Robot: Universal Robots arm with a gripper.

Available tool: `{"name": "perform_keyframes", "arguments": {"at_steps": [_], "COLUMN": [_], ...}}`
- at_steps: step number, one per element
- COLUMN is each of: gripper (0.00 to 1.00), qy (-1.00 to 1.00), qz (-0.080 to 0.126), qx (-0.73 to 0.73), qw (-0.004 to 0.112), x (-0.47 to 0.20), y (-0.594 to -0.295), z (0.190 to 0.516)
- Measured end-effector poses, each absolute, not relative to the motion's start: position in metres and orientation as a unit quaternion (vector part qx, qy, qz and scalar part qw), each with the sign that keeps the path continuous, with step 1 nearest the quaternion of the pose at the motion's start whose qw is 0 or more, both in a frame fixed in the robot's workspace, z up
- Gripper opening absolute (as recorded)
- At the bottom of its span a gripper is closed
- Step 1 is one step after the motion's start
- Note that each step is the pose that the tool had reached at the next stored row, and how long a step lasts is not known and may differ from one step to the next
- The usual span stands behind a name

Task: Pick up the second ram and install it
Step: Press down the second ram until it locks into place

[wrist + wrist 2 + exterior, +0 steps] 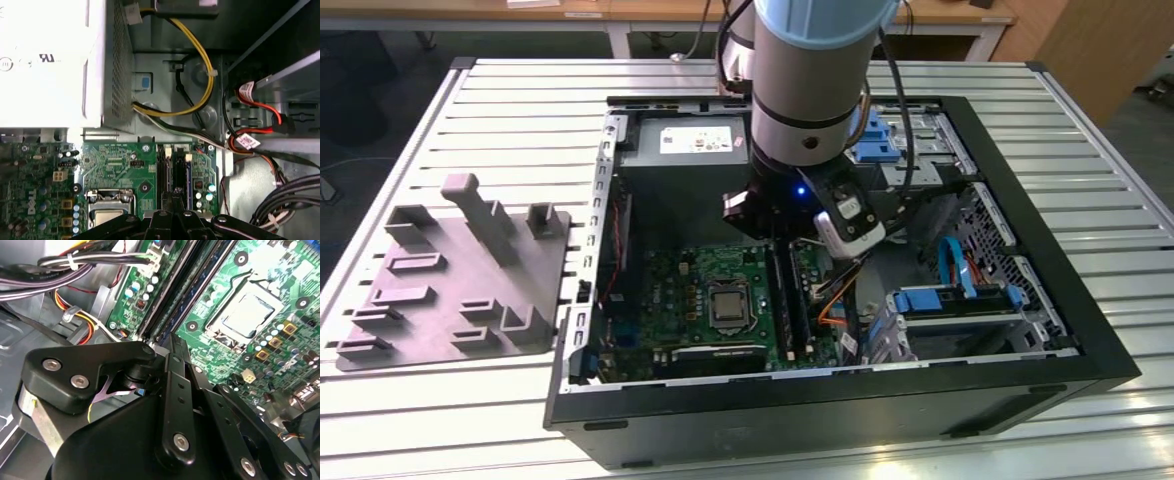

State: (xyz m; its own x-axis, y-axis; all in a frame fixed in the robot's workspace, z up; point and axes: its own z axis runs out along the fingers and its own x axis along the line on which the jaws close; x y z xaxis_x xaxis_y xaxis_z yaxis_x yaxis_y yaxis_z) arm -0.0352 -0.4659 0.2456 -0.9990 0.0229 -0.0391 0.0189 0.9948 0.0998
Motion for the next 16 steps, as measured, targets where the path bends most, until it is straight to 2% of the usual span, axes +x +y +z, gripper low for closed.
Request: {"name": "perform_keyframes", "arguments": {"at_steps": [16], "gripper": [0.1], "qy": [0.998], "qz": [0.051], "qx": [0.011], "qw": [0.02], "x": [-0.035], "y": [-0.451], "z": [0.234]}}
